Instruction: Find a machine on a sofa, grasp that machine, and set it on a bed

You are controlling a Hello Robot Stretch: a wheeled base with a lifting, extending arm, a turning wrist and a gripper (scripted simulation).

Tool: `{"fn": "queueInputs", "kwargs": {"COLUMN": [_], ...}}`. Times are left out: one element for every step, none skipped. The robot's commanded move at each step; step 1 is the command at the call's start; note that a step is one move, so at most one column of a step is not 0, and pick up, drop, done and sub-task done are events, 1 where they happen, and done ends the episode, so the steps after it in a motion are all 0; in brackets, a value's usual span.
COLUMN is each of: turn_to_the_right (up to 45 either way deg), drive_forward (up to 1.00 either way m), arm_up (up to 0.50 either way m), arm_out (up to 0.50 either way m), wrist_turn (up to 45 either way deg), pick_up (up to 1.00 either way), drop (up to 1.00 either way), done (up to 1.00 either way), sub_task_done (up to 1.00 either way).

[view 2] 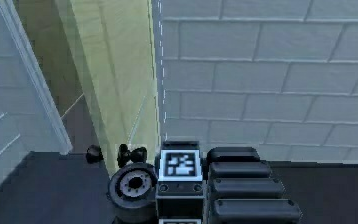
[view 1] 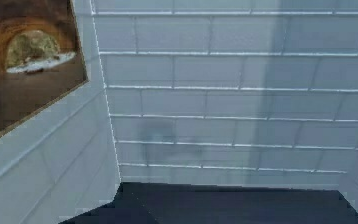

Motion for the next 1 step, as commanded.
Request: {"fn": "queueInputs", "kwargs": {"turn_to_the_right": [45.0], "drive_forward": [0.0], "arm_up": [0.0], "arm_out": [0.0], "wrist_turn": [0.0], "pick_up": [0.0], "drop": [0.0], "done": [0.0], "sub_task_done": [0.0]}}
